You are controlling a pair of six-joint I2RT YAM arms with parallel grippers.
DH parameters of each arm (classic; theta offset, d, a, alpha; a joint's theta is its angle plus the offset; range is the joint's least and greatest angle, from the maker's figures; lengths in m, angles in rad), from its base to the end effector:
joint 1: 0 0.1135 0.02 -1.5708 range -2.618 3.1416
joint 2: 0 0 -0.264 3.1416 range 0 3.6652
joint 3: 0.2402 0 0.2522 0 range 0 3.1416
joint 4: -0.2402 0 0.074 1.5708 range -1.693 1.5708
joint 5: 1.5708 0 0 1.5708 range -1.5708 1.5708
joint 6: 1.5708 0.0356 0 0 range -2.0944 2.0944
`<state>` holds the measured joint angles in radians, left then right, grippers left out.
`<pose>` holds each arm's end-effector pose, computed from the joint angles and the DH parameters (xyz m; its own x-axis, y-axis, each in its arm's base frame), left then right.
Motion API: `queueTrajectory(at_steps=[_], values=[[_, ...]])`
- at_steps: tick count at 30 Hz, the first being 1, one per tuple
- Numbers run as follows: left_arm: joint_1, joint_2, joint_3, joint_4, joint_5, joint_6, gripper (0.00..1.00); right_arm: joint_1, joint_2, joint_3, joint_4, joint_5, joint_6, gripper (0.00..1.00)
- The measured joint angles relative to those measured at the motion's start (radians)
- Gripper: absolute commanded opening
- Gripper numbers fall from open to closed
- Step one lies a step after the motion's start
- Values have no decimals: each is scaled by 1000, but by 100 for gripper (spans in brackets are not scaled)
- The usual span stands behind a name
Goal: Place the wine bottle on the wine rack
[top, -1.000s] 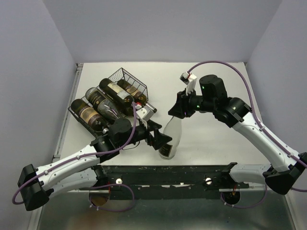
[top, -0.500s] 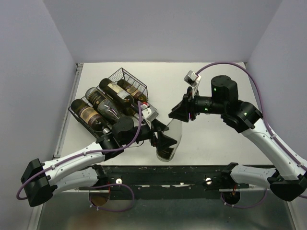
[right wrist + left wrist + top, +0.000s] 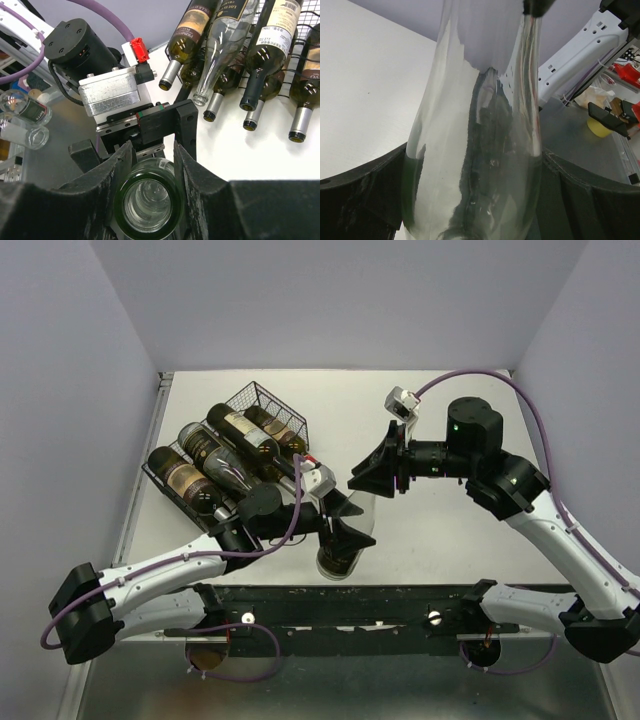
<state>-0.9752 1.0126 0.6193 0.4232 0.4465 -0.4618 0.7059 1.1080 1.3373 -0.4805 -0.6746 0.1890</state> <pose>0.1194 -0.2036 0.3021 -0.4255 -0.0884 -0.9006 0.8927 0.1221 -0.4338 0.1573 0.1633 0.4385 -0.3675 -0.1204 -0.9222 -0.9143 0.2286 0.3345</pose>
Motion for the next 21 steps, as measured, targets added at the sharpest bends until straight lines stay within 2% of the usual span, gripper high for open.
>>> queueTrajectory(at_steps=[1, 2, 5, 8, 13, 17, 21], values=[[0, -1, 0, -3, 0, 5, 0, 0, -1, 0, 0, 0, -2, 3], [0, -4, 0, -7, -3, 10, 0, 0, -2, 0, 0, 0, -3, 10], [-1, -18, 8, -40, -17, 33, 0, 1, -5, 0, 0, 1, -10, 47], [-5, -35, 28, -105, -39, 93, 0, 4, -7, 0, 0, 4, -4, 73], [-2, -49, 59, -344, -117, 295, 0, 4, -45, 26, -9, 54, 28, 86], [0, -50, 95, -514, -169, 452, 0, 4, -60, 66, -31, 119, 44, 88], [0, -63, 127, -609, -219, 573, 0, 4, -63, 109, -88, 202, 68, 88]])
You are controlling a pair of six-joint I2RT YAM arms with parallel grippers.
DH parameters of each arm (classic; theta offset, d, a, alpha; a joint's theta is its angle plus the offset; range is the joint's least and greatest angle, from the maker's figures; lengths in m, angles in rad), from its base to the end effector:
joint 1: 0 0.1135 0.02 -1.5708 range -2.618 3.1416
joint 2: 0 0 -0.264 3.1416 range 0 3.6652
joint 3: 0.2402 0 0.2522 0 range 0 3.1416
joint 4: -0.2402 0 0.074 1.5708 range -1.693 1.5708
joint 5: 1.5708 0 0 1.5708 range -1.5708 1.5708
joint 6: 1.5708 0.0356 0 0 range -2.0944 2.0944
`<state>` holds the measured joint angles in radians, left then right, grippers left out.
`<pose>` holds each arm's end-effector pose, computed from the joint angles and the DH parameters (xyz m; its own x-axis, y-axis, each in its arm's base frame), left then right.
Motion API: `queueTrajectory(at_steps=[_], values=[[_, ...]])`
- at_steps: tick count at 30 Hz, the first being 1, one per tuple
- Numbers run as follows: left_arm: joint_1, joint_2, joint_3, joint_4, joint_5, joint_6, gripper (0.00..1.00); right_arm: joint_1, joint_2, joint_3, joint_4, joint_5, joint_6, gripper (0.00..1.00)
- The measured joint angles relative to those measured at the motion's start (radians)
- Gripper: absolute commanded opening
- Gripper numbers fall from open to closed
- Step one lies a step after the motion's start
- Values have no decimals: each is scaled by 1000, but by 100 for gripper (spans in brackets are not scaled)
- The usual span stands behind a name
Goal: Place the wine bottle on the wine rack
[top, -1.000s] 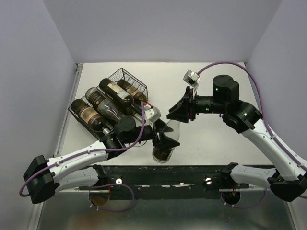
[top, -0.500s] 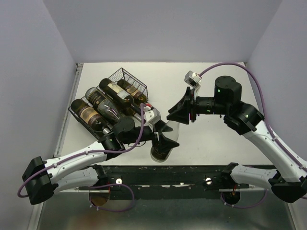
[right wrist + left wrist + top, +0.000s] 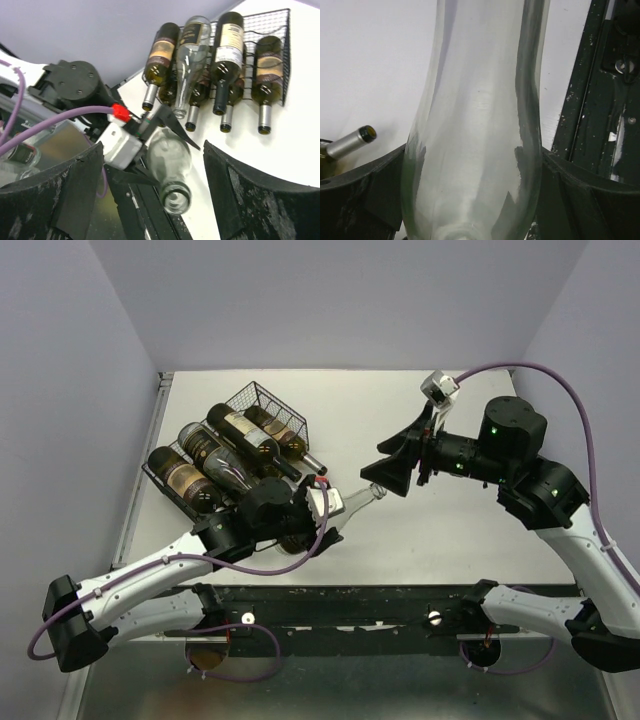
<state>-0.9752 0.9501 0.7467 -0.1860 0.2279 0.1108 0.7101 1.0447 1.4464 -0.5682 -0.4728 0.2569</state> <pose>0.1162 -0.1858 0.2963 -0.1095 0.3536 -0.9289 0.9416 0.3364 0.0171 0.1363 0.1385 0.4753 -0.3555 -0.0073 -0.9346 -0.8588 0.3973 0.3236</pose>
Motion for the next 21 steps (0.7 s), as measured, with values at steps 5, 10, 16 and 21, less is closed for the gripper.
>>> queueTrajectory(at_steps=[5, 10, 16, 21], values=[[0, -37, 40, -50, -42, 140, 0, 0, 16, 57, -116, 109, 13, 88], [-4, -52, 92, -106, -40, 274, 0, 0, 47, 63, -220, 174, 12, 88], [-32, -30, 169, -153, -42, 411, 0, 0, 68, 38, -288, 178, 20, 88], [-77, 14, 180, -146, -95, 520, 0, 0, 69, 10, -309, 160, 46, 88]])
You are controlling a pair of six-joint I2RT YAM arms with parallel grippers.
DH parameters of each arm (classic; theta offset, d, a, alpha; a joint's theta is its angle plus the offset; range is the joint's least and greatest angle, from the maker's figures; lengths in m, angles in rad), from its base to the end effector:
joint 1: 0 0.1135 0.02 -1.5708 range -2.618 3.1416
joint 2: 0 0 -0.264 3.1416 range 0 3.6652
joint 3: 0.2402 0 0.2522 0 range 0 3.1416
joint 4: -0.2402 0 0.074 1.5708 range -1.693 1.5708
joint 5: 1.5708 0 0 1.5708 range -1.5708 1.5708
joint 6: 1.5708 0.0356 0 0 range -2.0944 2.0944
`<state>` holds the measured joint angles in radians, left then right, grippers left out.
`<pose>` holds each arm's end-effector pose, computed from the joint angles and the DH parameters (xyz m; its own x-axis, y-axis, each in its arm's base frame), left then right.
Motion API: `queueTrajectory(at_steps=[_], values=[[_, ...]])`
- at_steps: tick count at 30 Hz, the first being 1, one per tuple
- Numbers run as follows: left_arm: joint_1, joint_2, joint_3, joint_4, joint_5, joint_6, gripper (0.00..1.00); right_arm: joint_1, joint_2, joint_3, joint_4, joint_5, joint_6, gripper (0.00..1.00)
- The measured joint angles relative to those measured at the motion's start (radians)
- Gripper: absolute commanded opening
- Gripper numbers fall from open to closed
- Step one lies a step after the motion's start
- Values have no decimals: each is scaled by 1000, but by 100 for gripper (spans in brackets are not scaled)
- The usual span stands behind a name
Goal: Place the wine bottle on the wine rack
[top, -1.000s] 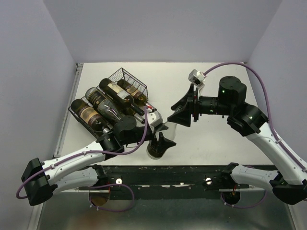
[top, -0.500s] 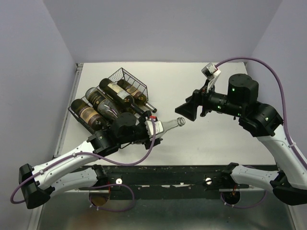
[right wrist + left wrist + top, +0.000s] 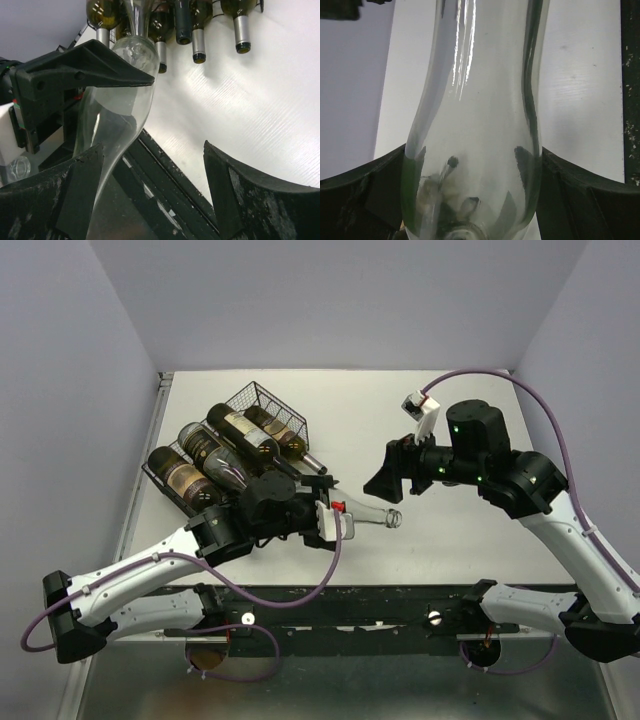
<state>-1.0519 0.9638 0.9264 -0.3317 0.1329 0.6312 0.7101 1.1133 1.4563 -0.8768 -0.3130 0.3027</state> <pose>0.1042 -0.1920 0.3417 0.3997 0.4797 -0.7812 0.8499 0.1253 0.5118 0.1496 0.1431 0.4344 -0.6131 -0.1531 -0.7750 -0.6689 0.6226 0.4062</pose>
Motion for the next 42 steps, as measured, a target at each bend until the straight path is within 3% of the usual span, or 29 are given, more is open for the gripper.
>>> queueTrajectory(at_steps=[11, 22, 28, 31, 35, 42], values=[[-58, 72, -1, 45, -153, 230, 0, 0, 15, 9, -58, -66, 18, 87], [-58, 151, 40, 59, -224, 373, 0, 1, 31, -22, -121, -110, -35, 73], [-58, 177, 65, 61, -238, 408, 0, 8, 36, -71, -141, -106, -51, 70], [-58, 177, 69, 60, -238, 418, 0, 11, 43, -74, -143, -98, -57, 59], [-58, 199, 102, 35, -246, 418, 0, 18, 53, -74, -142, -90, -56, 53], [-58, 247, 178, -21, -265, 412, 0, 29, 63, -89, -136, -74, -48, 57]])
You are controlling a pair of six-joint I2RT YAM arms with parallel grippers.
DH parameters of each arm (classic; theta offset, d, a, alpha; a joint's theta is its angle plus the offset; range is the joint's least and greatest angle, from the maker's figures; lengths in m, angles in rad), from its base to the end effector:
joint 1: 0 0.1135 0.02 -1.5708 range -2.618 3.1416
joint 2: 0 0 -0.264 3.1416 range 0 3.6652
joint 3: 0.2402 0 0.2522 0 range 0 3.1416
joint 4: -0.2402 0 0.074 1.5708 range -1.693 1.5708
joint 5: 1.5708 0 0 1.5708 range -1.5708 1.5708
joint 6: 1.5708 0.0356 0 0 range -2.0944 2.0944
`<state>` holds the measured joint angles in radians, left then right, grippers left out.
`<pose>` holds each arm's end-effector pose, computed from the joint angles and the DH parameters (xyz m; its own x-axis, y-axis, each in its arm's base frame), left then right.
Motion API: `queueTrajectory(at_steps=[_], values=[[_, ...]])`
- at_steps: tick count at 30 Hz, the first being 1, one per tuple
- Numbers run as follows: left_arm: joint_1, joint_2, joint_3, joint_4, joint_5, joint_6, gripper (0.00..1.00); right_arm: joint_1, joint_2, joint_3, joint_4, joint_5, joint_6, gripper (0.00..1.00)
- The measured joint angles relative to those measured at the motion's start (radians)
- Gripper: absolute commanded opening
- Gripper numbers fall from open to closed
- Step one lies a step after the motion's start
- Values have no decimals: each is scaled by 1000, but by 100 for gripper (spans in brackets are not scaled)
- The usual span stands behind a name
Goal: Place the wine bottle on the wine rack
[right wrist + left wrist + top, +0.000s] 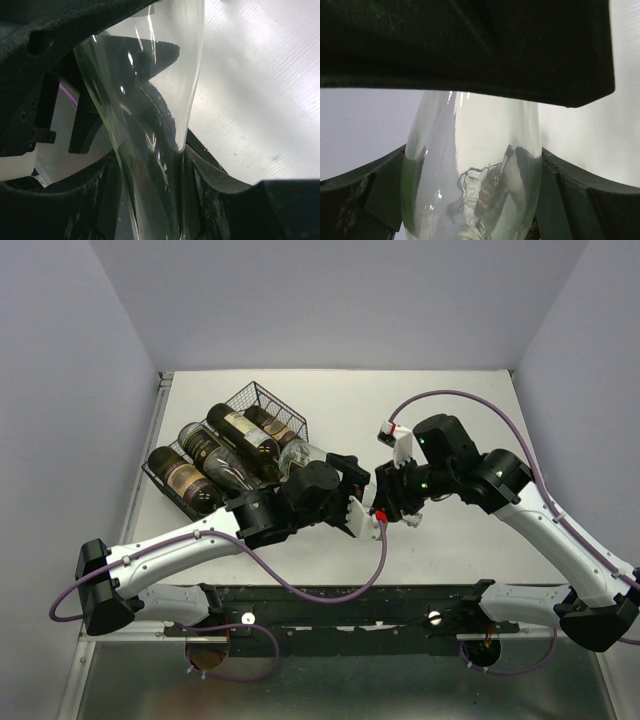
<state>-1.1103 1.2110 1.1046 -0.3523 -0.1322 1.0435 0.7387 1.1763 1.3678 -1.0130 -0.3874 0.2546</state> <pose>0.1264 -0.2443 0.3458 0.6230 0.6718 -0.4007 0.5905 -0.0678 0.8042 0.1539 0.1584 0.3844 -0.7288 -0.3483 -0.5895 -0.6511 0.6190 0.4392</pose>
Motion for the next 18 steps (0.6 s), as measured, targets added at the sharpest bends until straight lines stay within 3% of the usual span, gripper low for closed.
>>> queueTrajectory(at_steps=[4, 6, 7, 8, 11, 13, 18], values=[[-2, 8, 1, -18, -2, -2, 0, 2, 0, -30, 6, 3, 1, 53], [-3, 16, 9, -37, -2, -9, 0, 2, 0, -36, 6, 3, 2, 30], [-3, 20, 16, -48, -3, -12, 0, 3, 0, -37, 6, 3, -4, 7], [-3, 21, 17, -51, -2, -12, 0, 4, 0, -38, 5, 2, -6, 1], [-3, 21, 17, -54, -2, -15, 10, 9, -1, -38, 6, 1, -8, 1], [-3, 21, 17, -49, -2, -15, 27, 9, -1, -38, 6, 2, -8, 1], [-3, 16, -6, -5, -11, -1, 87, 10, -1, -35, 7, 17, -10, 1]])
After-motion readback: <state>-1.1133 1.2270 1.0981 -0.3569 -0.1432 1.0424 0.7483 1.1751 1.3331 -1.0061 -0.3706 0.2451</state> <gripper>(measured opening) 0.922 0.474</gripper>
